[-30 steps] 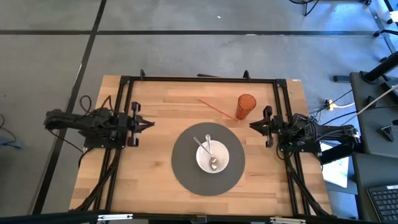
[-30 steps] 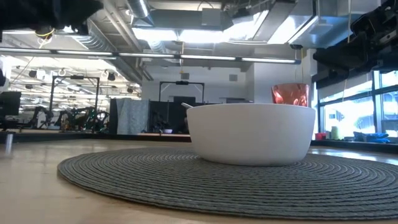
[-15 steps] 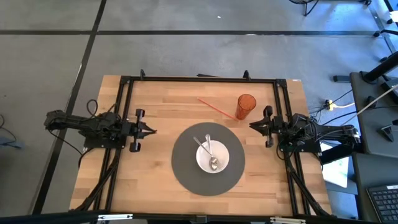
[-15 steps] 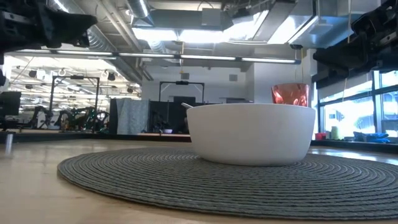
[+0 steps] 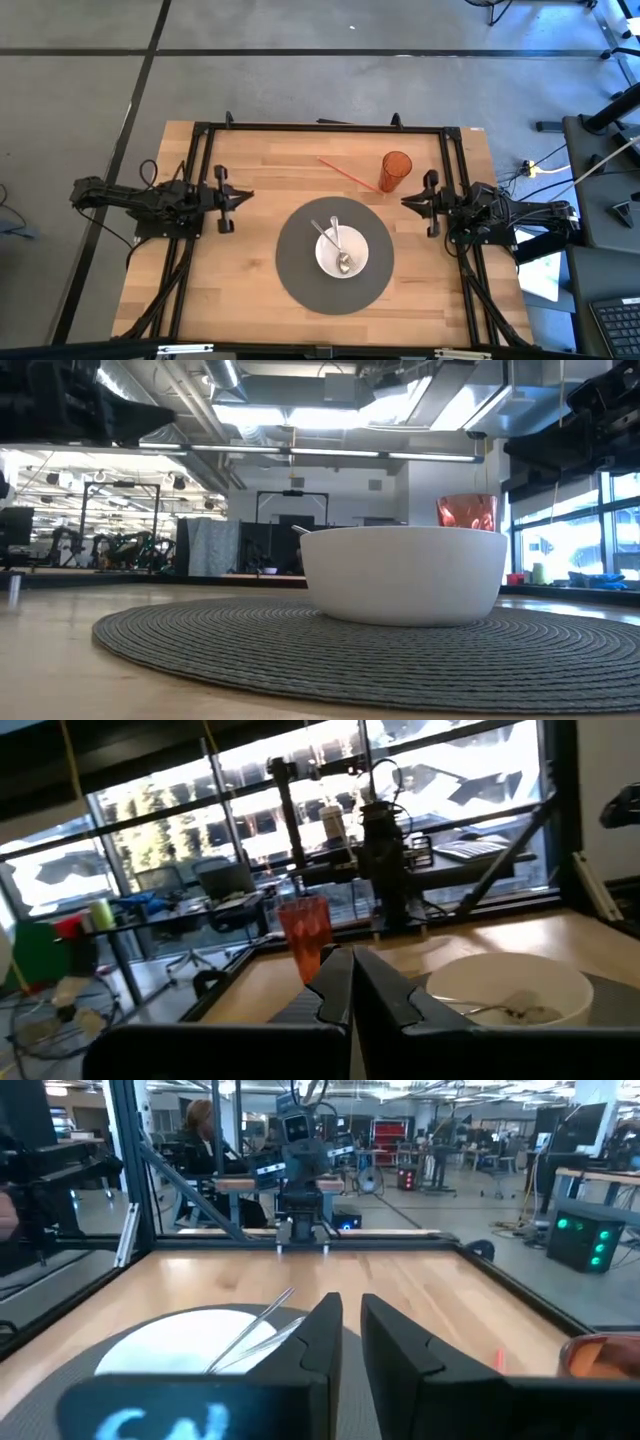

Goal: Pick & Place Utensil
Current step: Put the orange cup to the top right of the white bowl on the gray mat

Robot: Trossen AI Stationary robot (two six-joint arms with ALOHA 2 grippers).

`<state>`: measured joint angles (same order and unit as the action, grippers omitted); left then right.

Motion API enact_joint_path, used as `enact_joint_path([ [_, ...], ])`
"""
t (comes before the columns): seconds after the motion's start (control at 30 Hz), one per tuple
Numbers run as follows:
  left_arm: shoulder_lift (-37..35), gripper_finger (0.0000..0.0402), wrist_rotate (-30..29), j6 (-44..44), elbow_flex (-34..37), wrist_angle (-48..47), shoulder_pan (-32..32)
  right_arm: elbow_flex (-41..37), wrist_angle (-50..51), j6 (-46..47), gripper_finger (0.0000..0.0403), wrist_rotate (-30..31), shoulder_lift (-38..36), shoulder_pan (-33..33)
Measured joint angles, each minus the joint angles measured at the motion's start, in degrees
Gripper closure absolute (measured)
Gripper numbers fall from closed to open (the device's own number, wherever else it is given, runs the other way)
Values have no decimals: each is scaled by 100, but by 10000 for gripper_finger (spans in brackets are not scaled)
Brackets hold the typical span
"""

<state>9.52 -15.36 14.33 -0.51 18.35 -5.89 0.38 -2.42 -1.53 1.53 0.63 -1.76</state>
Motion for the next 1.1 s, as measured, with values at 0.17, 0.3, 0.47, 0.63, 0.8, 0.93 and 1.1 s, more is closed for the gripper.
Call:
enact_joint_path([
  [0.17,0,396,-314,146,0,50,0,0,-297,5,369,-425,-1,0],
  [0.3,0,398,-518,390,0,68,0,222,-304,-162,397,-462,104,2],
  [0.47,0,400,-818,365,0,99,0,1094,1,-80,396,-318,845,2],
  [0.63,0,399,-1035,0,2,99,0,2625,1195,-103,396,253,2164,2],
  [0.8,0,400,-1060,-18,2,96,0,4532,3525,-180,352,882,3769,0],
  [0.93,0,397,-1064,-11,2,94,0,5781,4868,-439,292,1218,4885,-2],
  [1.1,0,400,-1064,-11,2,64,0,6888,5997,-891,218,1342,5885,-2],
])
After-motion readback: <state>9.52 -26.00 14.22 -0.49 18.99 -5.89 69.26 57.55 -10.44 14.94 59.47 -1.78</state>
